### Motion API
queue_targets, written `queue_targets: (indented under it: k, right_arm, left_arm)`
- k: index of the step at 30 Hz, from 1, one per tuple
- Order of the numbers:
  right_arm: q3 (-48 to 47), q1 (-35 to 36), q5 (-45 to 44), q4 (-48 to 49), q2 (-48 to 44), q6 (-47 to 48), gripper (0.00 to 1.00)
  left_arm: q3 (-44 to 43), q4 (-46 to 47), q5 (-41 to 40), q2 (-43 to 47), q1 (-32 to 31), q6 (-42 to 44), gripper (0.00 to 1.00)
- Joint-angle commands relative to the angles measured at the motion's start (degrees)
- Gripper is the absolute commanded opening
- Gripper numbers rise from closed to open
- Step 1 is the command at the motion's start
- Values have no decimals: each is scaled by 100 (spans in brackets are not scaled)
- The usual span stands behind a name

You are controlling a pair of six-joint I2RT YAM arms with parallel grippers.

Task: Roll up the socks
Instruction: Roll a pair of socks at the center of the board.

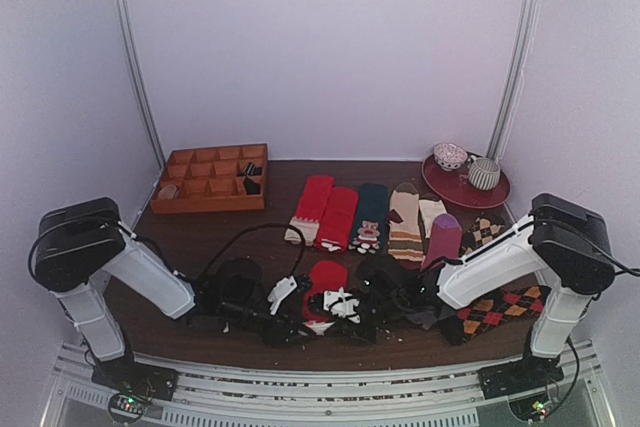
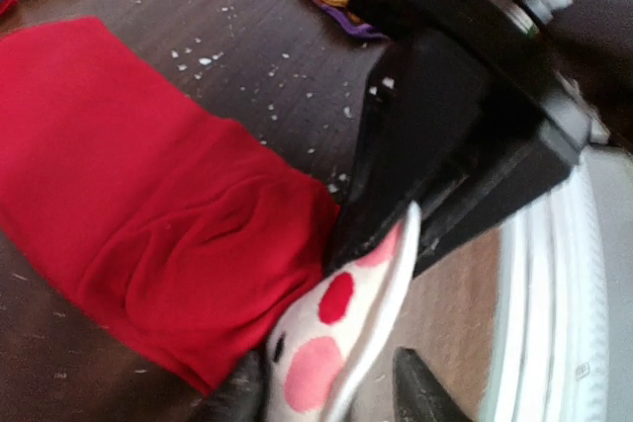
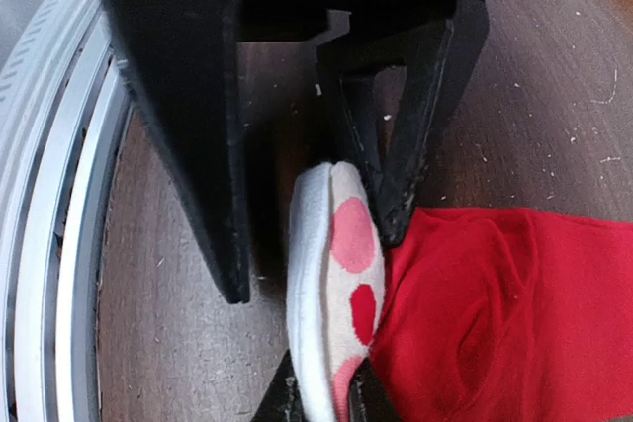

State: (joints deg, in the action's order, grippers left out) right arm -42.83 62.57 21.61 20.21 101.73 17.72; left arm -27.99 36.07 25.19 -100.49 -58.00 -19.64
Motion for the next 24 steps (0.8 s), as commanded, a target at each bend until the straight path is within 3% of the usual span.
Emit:
queue_targets:
  k: [1,4,8,11,16,21,24]
  right_arm:
    - [-124,-268,924,-590,452,-814,9]
    - [-128,-454,1321,-775,688,-1222,9]
    - [-178,-714,1808,-1109,1039,-1790,9]
    - [-151,-834,1968,-1167,1175,-2158,9]
    - [-113,-1098,2192,-1135,1320,-2539,9]
    - [-194,-1154,2226,-1309,1466,-2444,9]
    - [-278,-1165,2251,-1405,1531,-2410,9]
  left_arm:
    - [113,-1504,-1572,515,25,427,61]
    - [304,-939,-2077,1172,-59,792,79]
    - [899,379,-2545,1856,-499,1791,84]
    - [1120,1162,-2225,1870,-546,2144,82]
    - [729,1220,-1357,1022,-546,2452,75]
    - [357,1235,-1357,359,-546,2590,74]
    - [211,1281,-1296,223,-546,2652,67]
